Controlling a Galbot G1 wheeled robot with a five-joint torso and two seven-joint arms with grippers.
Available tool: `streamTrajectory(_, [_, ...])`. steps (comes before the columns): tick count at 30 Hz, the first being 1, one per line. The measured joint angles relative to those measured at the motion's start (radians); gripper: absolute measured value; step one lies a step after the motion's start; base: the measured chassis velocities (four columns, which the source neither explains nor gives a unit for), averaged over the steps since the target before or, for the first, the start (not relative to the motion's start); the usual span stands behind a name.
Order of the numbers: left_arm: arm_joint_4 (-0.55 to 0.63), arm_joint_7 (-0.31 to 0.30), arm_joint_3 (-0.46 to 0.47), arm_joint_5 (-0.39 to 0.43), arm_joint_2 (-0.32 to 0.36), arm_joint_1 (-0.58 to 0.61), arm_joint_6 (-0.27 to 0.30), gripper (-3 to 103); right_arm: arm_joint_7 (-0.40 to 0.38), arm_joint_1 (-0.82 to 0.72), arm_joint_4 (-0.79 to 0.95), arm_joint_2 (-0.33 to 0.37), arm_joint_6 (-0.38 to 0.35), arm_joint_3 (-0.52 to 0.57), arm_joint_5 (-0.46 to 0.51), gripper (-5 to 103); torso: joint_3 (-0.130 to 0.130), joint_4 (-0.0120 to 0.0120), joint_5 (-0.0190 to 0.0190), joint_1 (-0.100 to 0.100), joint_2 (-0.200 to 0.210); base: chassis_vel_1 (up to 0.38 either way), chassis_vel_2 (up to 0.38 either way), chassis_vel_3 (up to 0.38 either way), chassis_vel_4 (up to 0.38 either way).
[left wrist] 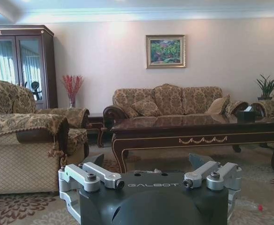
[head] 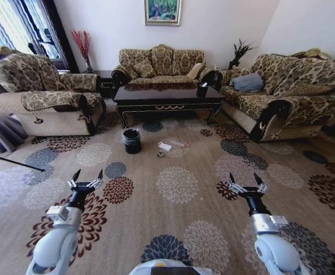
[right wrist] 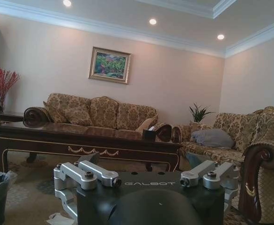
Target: Move to the front of the table and pick up the trash from the floor, then place it into the trash bin.
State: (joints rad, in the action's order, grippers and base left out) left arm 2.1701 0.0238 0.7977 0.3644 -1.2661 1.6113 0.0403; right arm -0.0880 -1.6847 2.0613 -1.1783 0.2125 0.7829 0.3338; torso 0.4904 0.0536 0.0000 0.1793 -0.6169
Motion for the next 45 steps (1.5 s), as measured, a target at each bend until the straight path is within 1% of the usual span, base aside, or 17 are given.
streamTrajectory(5, [0.0, 0.001, -0.001, -0.001, -0.002, 0.001, -0.002, 100, 0.0, -0.005, 0.003, -0.012, 0.003, -0.001, -0.006, 100, -0.01, 0.0001, 0.0, -0.006, 0.016, 0.0, 0.0, 0.0, 0.0])
streamTrajectory(15, [0.009, 0.001, 0.002, 0.0, -0.001, 0.006, -0.002, 100, -0.006, -0.005, 0.011, -0.015, 0.004, 0.0, -0.006, 100, -0.027, 0.0, 0.0, -0.018, 0.044, 0.0, 0.0, 0.0, 0.0])
streamTrajectory(21, [0.012, 0.001, 0.003, 0.002, 0.002, 0.004, -0.002, 100, -0.025, -0.015, 0.032, -0.018, -0.005, 0.002, 0.009, 100, -0.036, 0.0, 0.0, -0.025, 0.061, 0.0, 0.0, 0.0, 0.0])
streamTrajectory(23, [0.013, 0.002, 0.003, 0.002, 0.0, 0.005, -0.002, 100, -0.032, -0.021, 0.034, -0.015, 0.0, 0.003, 0.014, 100, -0.044, 0.0001, 0.0001, -0.03, 0.073, 0.0, 0.0, 0.0, 0.0])
streamTrajectory(27, [0.013, 0.002, 0.003, 0.0, -0.002, 0.008, -0.002, 100, -0.034, -0.02, 0.032, -0.014, 0.007, 0.003, 0.014, 100, -0.048, -0.0001, 0.0, -0.033, 0.082, 0.0, 0.0, 0.0, 0.0])
streamTrajectory(32, [0.012, 0.003, 0.003, -0.005, -0.004, 0.011, -0.003, 100, -0.038, -0.013, 0.013, -0.021, 0.029, -0.002, -0.004, 100, -0.06, 0.0, 0.0001, -0.041, 0.101, 0.0, 0.0, 0.0, 0.0])
streamTrajectory(37, [0.011, 0.003, 0.002, -0.006, -0.005, 0.008, -0.004, 100, -0.056, -0.009, 0.001, -0.019, 0.064, -0.011, -0.006, 100, -0.07, 0.0001, 0.0, -0.047, 0.116, 0.0, 0.0, 0.0, 0.0])
streamTrajectory(40, [0.01, 0.003, 0.002, -0.006, -0.005, 0.007, -0.004, 100, -0.06, -0.005, -0.002, -0.014, 0.069, -0.011, 0.001, 100, -0.075, 0.0, 0.0, -0.049, 0.124, 0.0, 0.0, 0.0, 0.0])
streamTrajectory(45, [0.008, 0.003, 0.002, -0.006, -0.005, 0.006, -0.005, 100, -0.048, -0.003, -0.014, -0.012, 0.1, -0.007, -0.002, 100, -0.083, 0.0, 0.0, -0.056, 0.139, 0.0, 0.0, 0.0, 0.0])
